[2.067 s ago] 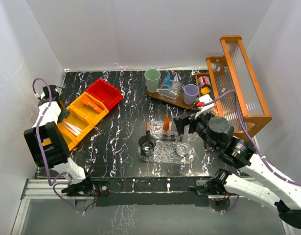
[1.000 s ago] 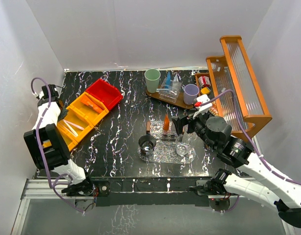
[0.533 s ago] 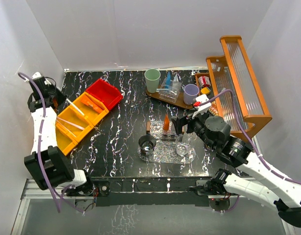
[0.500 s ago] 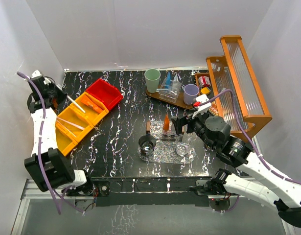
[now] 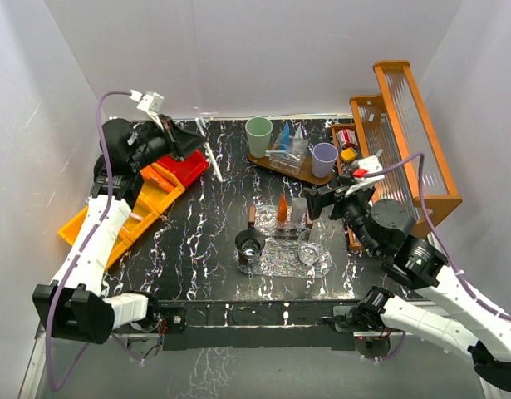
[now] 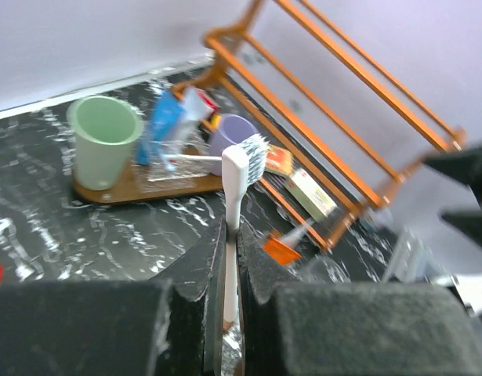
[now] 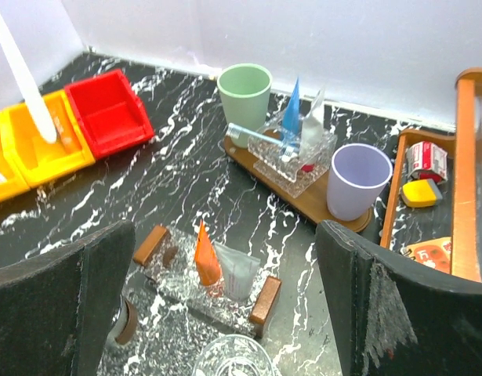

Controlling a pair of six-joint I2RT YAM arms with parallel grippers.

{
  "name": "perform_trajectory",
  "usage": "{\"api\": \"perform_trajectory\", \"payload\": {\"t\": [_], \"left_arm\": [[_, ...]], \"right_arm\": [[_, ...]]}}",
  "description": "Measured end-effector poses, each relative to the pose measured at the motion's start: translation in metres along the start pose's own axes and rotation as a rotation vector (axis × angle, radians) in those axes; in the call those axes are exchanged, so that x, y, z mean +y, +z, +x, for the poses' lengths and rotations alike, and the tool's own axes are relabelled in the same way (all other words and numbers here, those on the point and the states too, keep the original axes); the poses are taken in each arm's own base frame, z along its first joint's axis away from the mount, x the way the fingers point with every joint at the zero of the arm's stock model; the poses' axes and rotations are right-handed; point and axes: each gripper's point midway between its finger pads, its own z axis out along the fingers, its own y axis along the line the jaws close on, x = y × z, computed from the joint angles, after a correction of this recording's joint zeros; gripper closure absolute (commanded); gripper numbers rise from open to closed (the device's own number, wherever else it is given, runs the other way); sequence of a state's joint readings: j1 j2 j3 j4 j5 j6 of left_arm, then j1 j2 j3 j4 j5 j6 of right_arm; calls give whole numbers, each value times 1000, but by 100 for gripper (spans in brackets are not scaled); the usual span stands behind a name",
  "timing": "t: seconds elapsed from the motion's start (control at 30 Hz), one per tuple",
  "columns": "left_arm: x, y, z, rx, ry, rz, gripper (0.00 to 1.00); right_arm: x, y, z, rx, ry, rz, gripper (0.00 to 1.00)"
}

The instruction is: Prepare toiletry sets of a toothbrush and toothpaste on the tray

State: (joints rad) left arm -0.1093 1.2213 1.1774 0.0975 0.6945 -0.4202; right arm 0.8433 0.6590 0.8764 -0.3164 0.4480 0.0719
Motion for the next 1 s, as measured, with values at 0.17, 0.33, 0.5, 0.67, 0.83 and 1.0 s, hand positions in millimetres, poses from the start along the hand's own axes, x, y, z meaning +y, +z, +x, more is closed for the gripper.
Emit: {"api": "perform_trajectory", "payload": {"t": [0.17,0.33,0.5,0.67,0.83,1.0], "left_arm": [[-66,-8,31,37,131,237,100],[-115,-18,79,86,223,442,100],[-140,-22,125,110,259,583,100],[-149,-20,161,148,253,636,100],[-143,-13,185,189,243,610,100],[-126,-11,206,219,236,550,100]], "right_arm": [[-11,-10,-21,-63,38,39,2],[-20,-20,-34,-107,88,75,2],[-23,-21,-37,-117,131,92,2],[-22,-23,-40,-125,169,91,2],[-24,-28,-45,-138,192,89,2],[-26,-33,-45,-142,207,88,2]]}}
